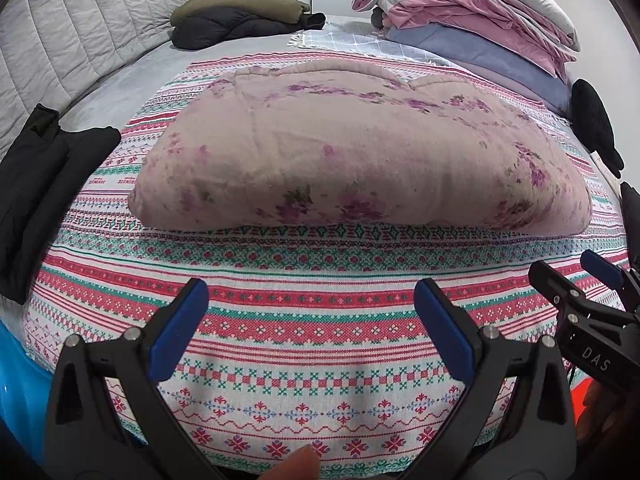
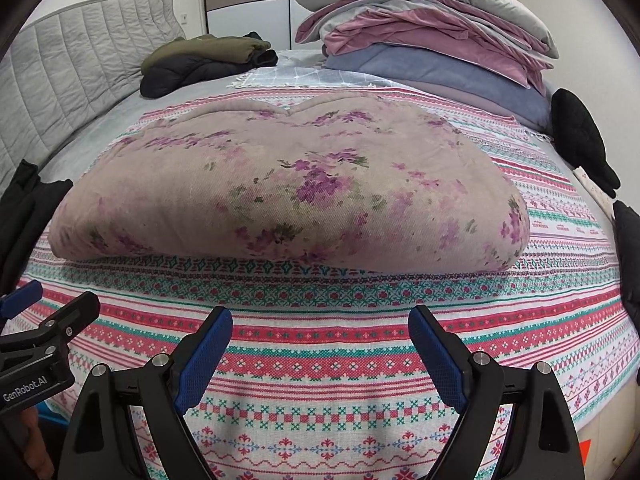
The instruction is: Fold large clothes
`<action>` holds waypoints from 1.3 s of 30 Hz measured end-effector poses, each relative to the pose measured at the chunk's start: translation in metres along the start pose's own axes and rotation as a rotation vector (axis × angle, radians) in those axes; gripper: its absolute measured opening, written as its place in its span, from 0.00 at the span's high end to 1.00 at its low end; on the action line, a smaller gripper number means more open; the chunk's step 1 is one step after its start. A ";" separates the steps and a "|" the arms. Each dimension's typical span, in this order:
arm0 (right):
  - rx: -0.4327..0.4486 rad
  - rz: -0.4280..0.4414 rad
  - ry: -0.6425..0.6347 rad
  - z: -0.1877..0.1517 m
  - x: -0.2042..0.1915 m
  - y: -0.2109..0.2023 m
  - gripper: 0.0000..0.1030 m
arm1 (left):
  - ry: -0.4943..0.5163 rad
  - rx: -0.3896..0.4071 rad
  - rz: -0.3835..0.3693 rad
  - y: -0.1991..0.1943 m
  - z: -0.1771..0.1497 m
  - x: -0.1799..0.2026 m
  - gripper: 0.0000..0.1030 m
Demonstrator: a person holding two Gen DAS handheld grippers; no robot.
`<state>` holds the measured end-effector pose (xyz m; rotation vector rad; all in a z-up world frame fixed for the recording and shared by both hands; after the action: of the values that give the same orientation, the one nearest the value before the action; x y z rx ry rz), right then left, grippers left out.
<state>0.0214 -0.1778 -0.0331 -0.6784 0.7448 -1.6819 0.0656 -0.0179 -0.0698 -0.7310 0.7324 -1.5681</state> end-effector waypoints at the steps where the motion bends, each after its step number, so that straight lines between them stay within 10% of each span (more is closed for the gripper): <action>1: 0.000 0.000 0.000 0.000 0.000 0.000 0.12 | 0.001 0.000 0.000 0.000 0.000 0.000 0.01; 39: -0.005 0.010 0.001 -0.005 0.001 -0.001 0.12 | -0.001 -0.033 -0.005 0.006 -0.005 0.004 0.01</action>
<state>0.0173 -0.1779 -0.0355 -0.6765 0.7521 -1.6723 0.0650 -0.0226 -0.0777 -0.7585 0.7579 -1.5633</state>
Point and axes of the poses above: each gripper's, at about its wrist camera, not at the fingertips, and y roughly the way its jaws point, x to its right, z to its top, the point moved 9 cm from there along y, roughly the way its jaws point, and after that the axes turned 4 degrees about -y, right-handed, at the moved point
